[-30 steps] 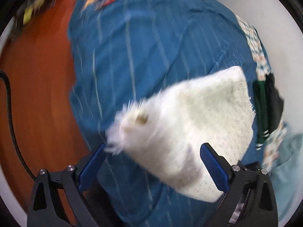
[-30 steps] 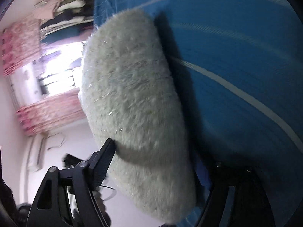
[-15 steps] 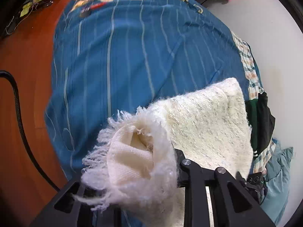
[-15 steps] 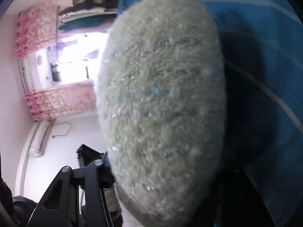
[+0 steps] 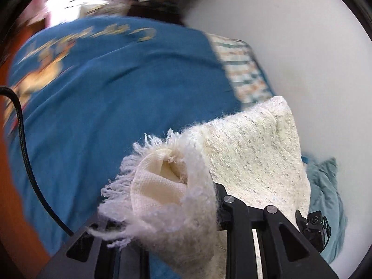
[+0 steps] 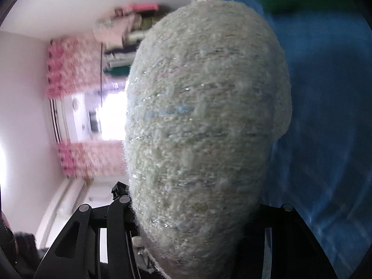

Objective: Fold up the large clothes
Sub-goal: 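Carry the jacket toward the green garment stack with both tools, then lower the jacket onto the green garment stack and open both tools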

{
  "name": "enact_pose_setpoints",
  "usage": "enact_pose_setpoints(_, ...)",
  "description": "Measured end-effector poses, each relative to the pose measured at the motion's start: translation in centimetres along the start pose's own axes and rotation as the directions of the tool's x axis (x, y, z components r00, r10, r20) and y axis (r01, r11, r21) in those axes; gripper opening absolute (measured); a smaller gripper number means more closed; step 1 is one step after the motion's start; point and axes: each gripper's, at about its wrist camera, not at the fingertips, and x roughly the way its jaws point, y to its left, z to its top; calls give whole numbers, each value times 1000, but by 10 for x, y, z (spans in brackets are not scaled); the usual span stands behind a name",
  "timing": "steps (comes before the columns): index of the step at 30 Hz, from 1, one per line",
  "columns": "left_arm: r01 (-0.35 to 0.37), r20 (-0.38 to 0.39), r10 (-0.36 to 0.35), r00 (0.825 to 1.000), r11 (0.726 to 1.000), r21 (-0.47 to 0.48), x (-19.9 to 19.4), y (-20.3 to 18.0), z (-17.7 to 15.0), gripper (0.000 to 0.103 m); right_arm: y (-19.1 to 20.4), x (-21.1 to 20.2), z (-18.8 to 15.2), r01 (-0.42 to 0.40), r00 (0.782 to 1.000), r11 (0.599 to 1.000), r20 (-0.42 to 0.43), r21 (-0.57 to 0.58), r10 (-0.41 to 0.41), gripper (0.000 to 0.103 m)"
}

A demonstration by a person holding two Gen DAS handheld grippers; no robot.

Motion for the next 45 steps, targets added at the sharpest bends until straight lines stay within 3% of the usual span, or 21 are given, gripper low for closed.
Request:
enact_pose_setpoints(5, 123, -49, -118, 992, 986, 114, 67, -99, 75, 20, 42, -52, 86, 34, 985, 999, 168, -31, -28, 53)
enact_pose_setpoints(9, 200, -91, -186, 978, 962, 184, 124, -171, 112, 20, 50, -113, 164, 49, 960, 998, 277, -50, -33, 53)
enact_pose_setpoints(15, 246, -157, -212, 965, 937, 248, 224, -250, 136, 20, 11, -219, 284, 27, 942, 999, 336, -22, -18, 53)
enact_pose_setpoints(19, 221, -217, -165, 962, 938, 266, 301, -272, 130, 20, -61, -261, 360, 13, 937, 997, 348, 72, -37, 53)
enact_pose_setpoints(22, 172, -250, -98, 963, 939, 296, 350, -271, 117, 20, -116, -279, 386, 21, 936, 991, 347, 133, -66, 53)
enact_pose_setpoints(26, 153, -273, -60, 960, 931, 333, 370, -259, 98, 23, -153, -271, 390, 33, 940, 989, 333, 143, -79, 54)
enact_pose_setpoints(28, 138, -264, -39, 964, 921, 365, 365, -262, 96, 26, -152, -265, 386, 53, 942, 990, 324, 134, -94, 59)
enact_pose_setpoints(29, 123, -260, -20, 965, 913, 388, 362, -265, 96, 26, -150, -263, 376, 89, 942, 988, 313, 128, -125, 66)
enact_pose_setpoints(31, 106, -265, 10, 964, 901, 420, 358, -273, 99, 27, -124, -255, 382, 205, 922, 969, 305, 137, -238, 76)
enact_pose_setpoints(32, 96, -259, 24, 966, 892, 441, 358, -276, 100, 27, -115, -257, 381, 276, 902, 951, 305, 141, -307, 82)
enact_pose_setpoints(34, 59, -225, 67, 972, 858, 509, 347, -287, 97, 29, -97, -265, 374, 379, 850, 908, 320, 180, -418, 83)
enact_pose_setpoints(36, 0, -174, 121, 977, 820, 572, 339, -296, 93, 49, -75, -271, 363, 501, 765, 840, 348, 208, -542, 85)
enact_pose_setpoints(37, -26, -140, 138, 980, 797, 604, 332, -301, 91, 56, -62, -271, 351, 588, 693, 777, 355, 225, -627, 85)
enact_pose_setpoints(38, -55, -108, 158, 981, 773, 632, 326, -304, 88, 79, -51, -272, 347, 657, 623, 714, 360, 241, -695, 87)
enact_pose_setpoints(39, -79, -81, 175, 981, 748, 659, 319, -308, 85, 95, -37, -267, 335, 720, 546, 646, 368, 255, -753, 88)
enact_pose_setpoints(40, -109, -41, 189, 981, 714, 692, 308, -313, 81, 96, -22, -262, 324, 798, 436, 541, 364, 267, -823, 88)
enact_pose_setpoints(42, -148, 6, 212, 977, 663, 734, 293, -317, 75, 96, -12, -255, 291, 870, 287, 394, 346, 297, -893, 88)
enact_pose_setpoints(43, -167, 31, 220, 975, 631, 758, 279, -320, 71, 96, -6, -245, 270, 886, 241, 350, 342, 306, -909, 88)
enact_pose_setpoints(45, -176, 55, 215, 975, 600, 781, 260, -320, 67, 96, 17, -227, 232, 907, 152, 266, 335, 327, -930, 90)
